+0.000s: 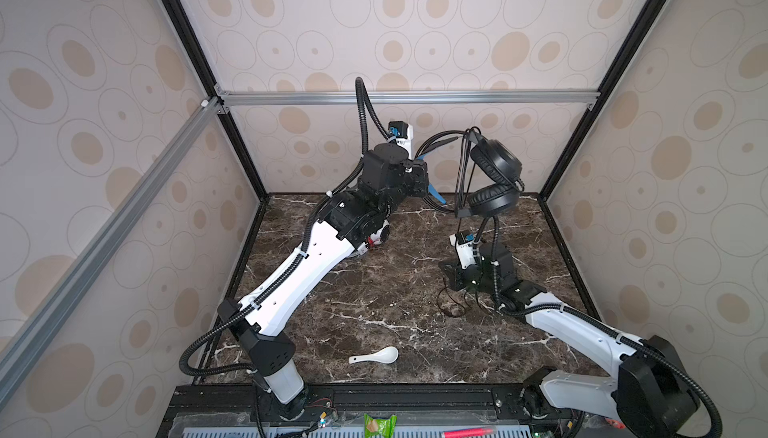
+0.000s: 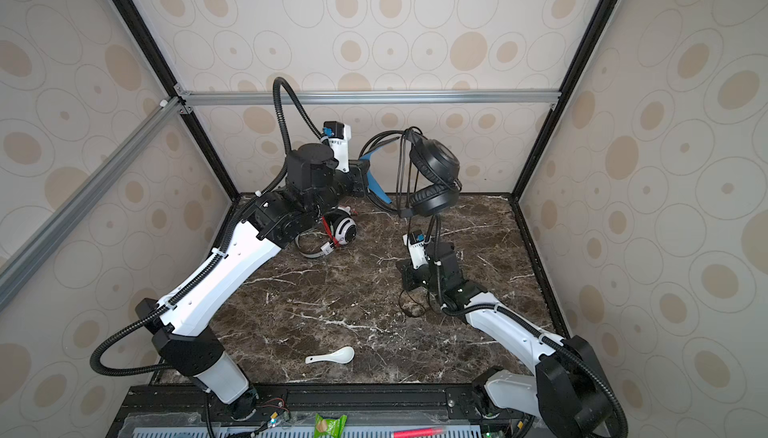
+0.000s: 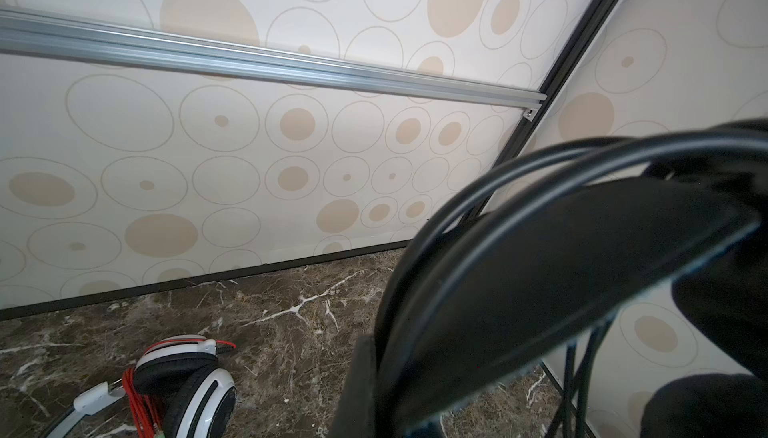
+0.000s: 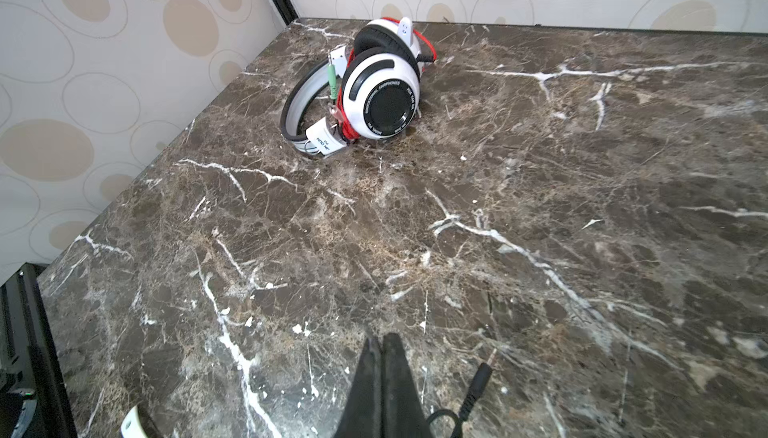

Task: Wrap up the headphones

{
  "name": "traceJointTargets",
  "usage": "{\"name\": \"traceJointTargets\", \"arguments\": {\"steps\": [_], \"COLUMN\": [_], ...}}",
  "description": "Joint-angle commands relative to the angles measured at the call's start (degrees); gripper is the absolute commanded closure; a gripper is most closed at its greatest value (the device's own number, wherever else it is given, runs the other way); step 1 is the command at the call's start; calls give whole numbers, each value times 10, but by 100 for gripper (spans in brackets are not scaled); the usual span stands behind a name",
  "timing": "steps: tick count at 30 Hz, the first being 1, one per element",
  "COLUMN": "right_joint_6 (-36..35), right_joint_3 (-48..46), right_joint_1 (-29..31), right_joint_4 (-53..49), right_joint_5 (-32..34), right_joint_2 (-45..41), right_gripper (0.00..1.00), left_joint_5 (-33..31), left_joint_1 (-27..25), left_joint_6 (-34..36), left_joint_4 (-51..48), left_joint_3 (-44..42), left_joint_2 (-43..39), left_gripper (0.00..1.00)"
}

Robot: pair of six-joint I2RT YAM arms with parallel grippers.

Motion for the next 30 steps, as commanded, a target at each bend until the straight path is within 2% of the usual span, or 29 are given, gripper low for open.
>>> {"name": "traceJointTargets", "arguments": {"steps": [1, 3, 15, 23, 30], "right_joint_6": [10, 21, 37, 45, 45], "right_joint_3": [-10, -12, 35, 45, 54], "right_joint_1": [17, 18, 14, -26, -95], "right_joint_4": [-39, -36, -38, -28, -30], "right_joint_5": [51, 78, 122, 105, 73], "right_joint_2": [15, 27, 82, 65, 31], "right_gripper": [100, 100, 100, 100, 100], "left_joint_5": [20, 33, 77, 187, 268], "left_joint_1": [9, 9, 8, 9, 9], "left_joint_6": [-70, -80, -120, -120, -130], "left_joint_4": [118, 124, 166, 186, 189], "left_joint_3": [3, -6, -100, -103, -98], "left_joint_2": [-32, -35, -86, -90, -89], "left_gripper": [100, 100, 100, 100, 100]}}
